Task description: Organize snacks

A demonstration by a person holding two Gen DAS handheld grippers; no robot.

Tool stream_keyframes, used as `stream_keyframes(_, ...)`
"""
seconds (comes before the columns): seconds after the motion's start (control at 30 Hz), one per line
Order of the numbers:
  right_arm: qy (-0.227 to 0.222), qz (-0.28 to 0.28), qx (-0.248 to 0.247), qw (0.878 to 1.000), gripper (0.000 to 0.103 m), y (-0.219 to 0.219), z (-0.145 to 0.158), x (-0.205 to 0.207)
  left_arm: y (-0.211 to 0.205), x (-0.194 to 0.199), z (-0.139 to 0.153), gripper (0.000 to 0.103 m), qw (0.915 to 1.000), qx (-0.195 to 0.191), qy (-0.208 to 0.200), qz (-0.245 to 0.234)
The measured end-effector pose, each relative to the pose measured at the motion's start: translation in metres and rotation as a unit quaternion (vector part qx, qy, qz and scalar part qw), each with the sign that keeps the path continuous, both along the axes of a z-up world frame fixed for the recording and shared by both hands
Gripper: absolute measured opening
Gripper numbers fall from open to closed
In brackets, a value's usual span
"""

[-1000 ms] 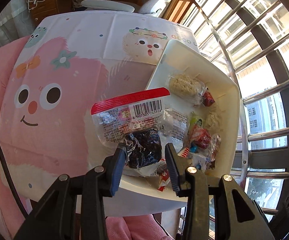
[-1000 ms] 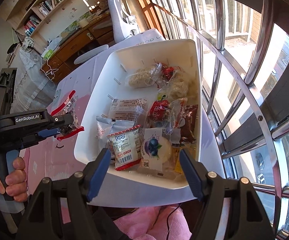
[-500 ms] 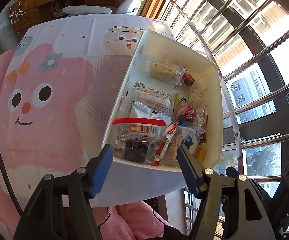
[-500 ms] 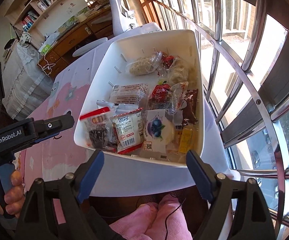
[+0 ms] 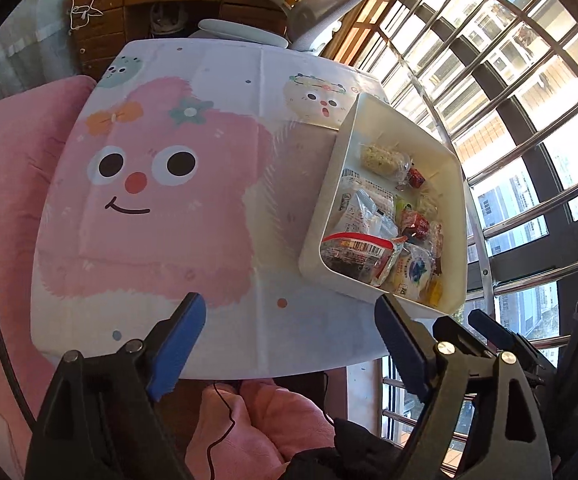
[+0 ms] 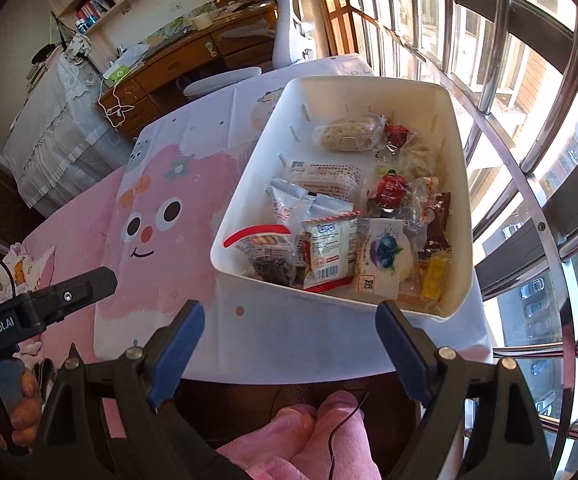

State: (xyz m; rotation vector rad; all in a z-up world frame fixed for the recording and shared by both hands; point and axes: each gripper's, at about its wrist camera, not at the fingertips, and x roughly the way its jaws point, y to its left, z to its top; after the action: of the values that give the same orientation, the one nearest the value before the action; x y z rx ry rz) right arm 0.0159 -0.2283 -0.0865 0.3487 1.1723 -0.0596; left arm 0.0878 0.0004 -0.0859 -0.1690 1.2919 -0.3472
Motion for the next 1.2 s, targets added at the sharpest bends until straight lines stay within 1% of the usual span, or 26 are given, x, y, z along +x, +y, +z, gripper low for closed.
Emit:
stream_keyframes(0.07, -0.004, 0.013, 0.0, 1.0, 0.088, 0.017, 0.005, -0.001, 0.014, -0.007, 0.005, 0.091, 0.9998, -0.018, -0.012, 0.002)
stream_keyframes(0.13, -0.008, 0.025, -0.001, 1.0, 0.088, 0.034, 0.009, -0.004, 0.026, -0.014, 0.011, 0.092, 0.9993, -0.027, -0.025, 0.002)
stream_keyframes(0.2, -0.013, 0.037, -0.001, 0.999, 0.088, 0.05, 0.014, -0.008, 0.037, -0.021, 0.018, 0.093, 0.9988, -0.021, -0.043, 0.0)
stream_keyframes(0.3, -0.021, 0.058, -0.015, 0.998, 0.088, 0.071, 0.026, -0.014, 0.05, -0.033, 0.031, 0.097, 0.998, 0.006, -0.063, -0.003)
stream_keyframes(0.37, -0.022, 0.074, -0.02, 0.997, 0.088, 0.081, 0.036, -0.018, 0.058, -0.041, 0.041, 0.102, 0.9975, 0.002, -0.07, -0.006)
stream_keyframes(0.43, -0.024, 0.088, -0.015, 0.996, 0.088, 0.086, 0.047, -0.023, 0.061, -0.047, 0.052, 0.102, 0.9969, -0.004, -0.078, -0.005)
stream_keyframes(0.53, -0.025, 0.101, -0.015, 0.994, 0.088, 0.089, 0.065, -0.031, 0.061, -0.058, 0.071, 0.102, 0.9952, -0.002, -0.097, -0.001)
stream_keyframes(0.67, -0.016, 0.094, -0.005, 0.995, 0.088, 0.083, 0.087, -0.043, 0.053, -0.073, 0.094, 0.102, 0.9928, 0.01, -0.119, -0.002)
stream_keyframes(0.8, -0.023, 0.081, -0.011, 0.996, 0.088, 0.077, 0.105, -0.057, 0.041, -0.085, 0.106, 0.102, 0.9937, 0.017, -0.11, -0.013)
stream_keyframes(0.83, -0.026, 0.077, -0.013, 0.997, 0.089, 0.075, 0.108, -0.06, 0.04, -0.088, 0.11, 0.102, 0.9931, 0.024, -0.115, -0.01)
stream_keyframes(0.97, -0.041, 0.064, -0.018, 0.997, 0.089, 0.07, 0.117, -0.069, 0.033, -0.098, 0.124, 0.102, 0.9866, 0.058, -0.153, 0.002)
stream_keyframes(1.1, -0.057, 0.056, -0.026, 0.996, 0.089, 0.068, 0.122, -0.071, 0.033, -0.099, 0.128, 0.102, 0.9823, 0.082, -0.166, 0.026)
stream_keyframes(1.2, -0.079, 0.05, -0.037, 0.995, 0.092, 0.068, 0.126, -0.073, 0.032, -0.099, 0.126, 0.102, 0.979, 0.103, -0.172, 0.039)
